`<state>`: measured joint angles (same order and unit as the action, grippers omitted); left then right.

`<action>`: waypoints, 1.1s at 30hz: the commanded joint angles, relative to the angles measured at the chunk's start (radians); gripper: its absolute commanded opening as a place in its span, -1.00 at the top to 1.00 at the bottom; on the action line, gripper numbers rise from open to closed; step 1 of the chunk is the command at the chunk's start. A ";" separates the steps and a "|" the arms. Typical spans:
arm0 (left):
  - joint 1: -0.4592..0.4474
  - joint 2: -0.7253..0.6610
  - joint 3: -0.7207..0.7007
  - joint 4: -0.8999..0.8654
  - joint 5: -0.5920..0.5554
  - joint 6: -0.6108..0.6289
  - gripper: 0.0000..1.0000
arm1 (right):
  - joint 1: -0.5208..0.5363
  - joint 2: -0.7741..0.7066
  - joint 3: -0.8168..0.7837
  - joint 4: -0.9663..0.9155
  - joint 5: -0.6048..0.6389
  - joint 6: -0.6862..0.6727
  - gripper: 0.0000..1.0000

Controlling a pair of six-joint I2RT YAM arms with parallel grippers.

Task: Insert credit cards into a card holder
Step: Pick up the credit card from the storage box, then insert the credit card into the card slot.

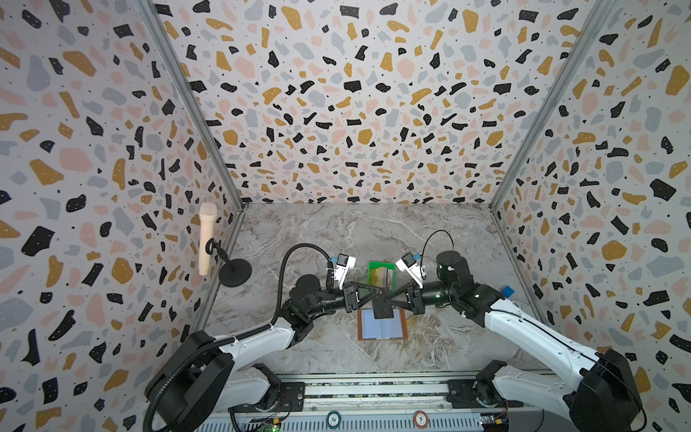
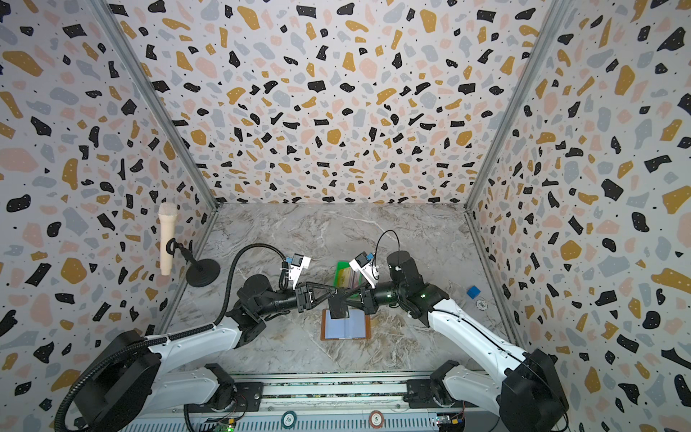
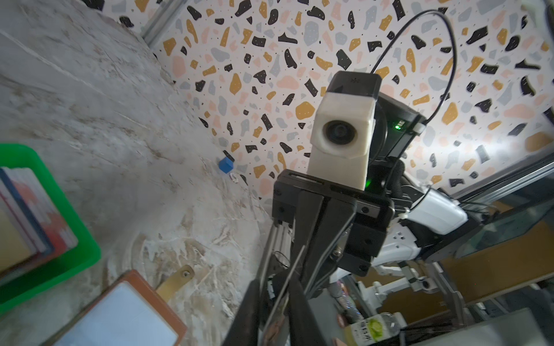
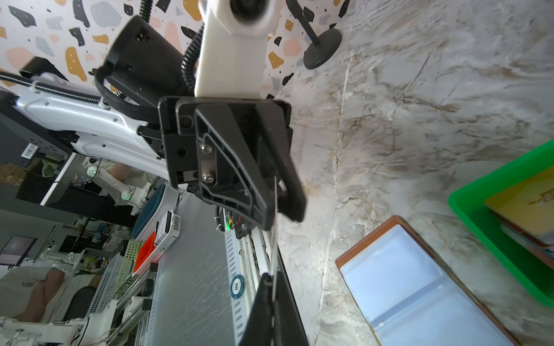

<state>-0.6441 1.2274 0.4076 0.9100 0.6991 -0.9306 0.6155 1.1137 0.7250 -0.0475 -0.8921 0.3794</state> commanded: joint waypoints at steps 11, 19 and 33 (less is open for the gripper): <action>0.002 0.056 -0.196 -0.138 -0.293 0.083 0.84 | 0.011 -0.042 -0.313 0.357 0.327 0.354 1.00; -0.059 0.142 -0.176 -0.201 -0.379 0.113 1.00 | 0.035 -0.008 -0.346 0.354 0.445 0.371 1.00; -0.098 0.202 -0.188 -0.201 -0.391 0.110 1.00 | 0.033 0.106 -0.348 0.371 0.458 0.348 1.00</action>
<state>-0.7353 1.4239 0.2123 0.6666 0.3126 -0.8257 0.6464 1.2152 0.3836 0.3065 -0.4442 0.7364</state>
